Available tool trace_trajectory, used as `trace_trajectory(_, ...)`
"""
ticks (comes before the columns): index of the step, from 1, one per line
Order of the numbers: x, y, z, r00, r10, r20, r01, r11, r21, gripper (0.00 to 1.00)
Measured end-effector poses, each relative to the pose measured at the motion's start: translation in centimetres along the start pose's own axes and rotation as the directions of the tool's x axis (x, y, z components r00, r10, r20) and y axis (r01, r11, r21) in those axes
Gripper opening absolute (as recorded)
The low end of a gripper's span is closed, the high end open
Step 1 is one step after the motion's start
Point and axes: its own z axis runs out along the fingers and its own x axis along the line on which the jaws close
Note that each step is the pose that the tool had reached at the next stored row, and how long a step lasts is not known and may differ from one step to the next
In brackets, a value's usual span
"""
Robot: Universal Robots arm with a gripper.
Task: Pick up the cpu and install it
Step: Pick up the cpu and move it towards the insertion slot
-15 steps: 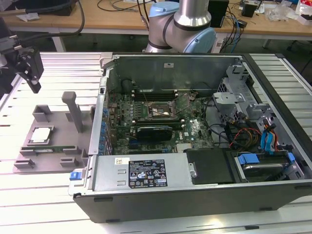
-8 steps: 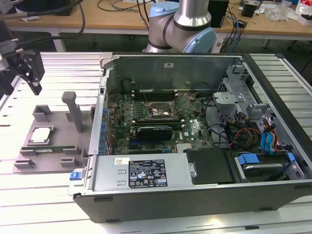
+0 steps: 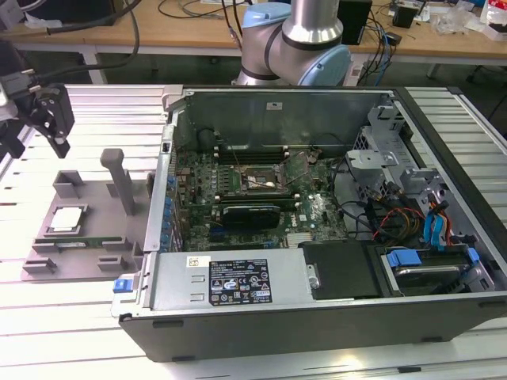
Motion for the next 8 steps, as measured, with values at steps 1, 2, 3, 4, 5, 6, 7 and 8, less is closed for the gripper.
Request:
trace_trajectory(1, 0.00, 0.00, 0.07, 1.0000, 0.000, 0.0000, 0.000, 1.0000, 0.0000, 0.66)
trace_trajectory(2, 0.01, -0.01, 0.20, 1.0000, 0.000, 0.0000, 0.000, 1.0000, 0.0001, 0.66)
trace_trajectory(3, 0.01, -0.01, 0.30, 1.0000, 0.000, 0.0000, 0.000, 1.0000, 0.0000, 0.66)
trace_trajectory(4, 0.01, -0.02, 0.42, 1.0000, 0.000, 0.0000, 0.000, 1.0000, 0.0000, 0.66)
trace_trajectory(5, 0.02, -0.02, 0.51, 1.0000, 0.000, 0.0001, 0.000, 1.0000, 0.0000, 0.66)
trace_trajectory(6, 0.03, -0.03, 0.58, 1.0000, 0.000, 0.0000, 0.000, 1.0000, 0.0000, 0.66)
trace_trajectory(7, 0.06, -0.03, 0.73, 1.0000, 0.000, 0.0000, 0.000, 1.0000, 0.0000, 0.66)
trace_trajectory(8, 0.08, -0.03, 0.84, 1.0000, 0.000, 0.0000, 0.000, 1.0000, 0.0000, 0.66)
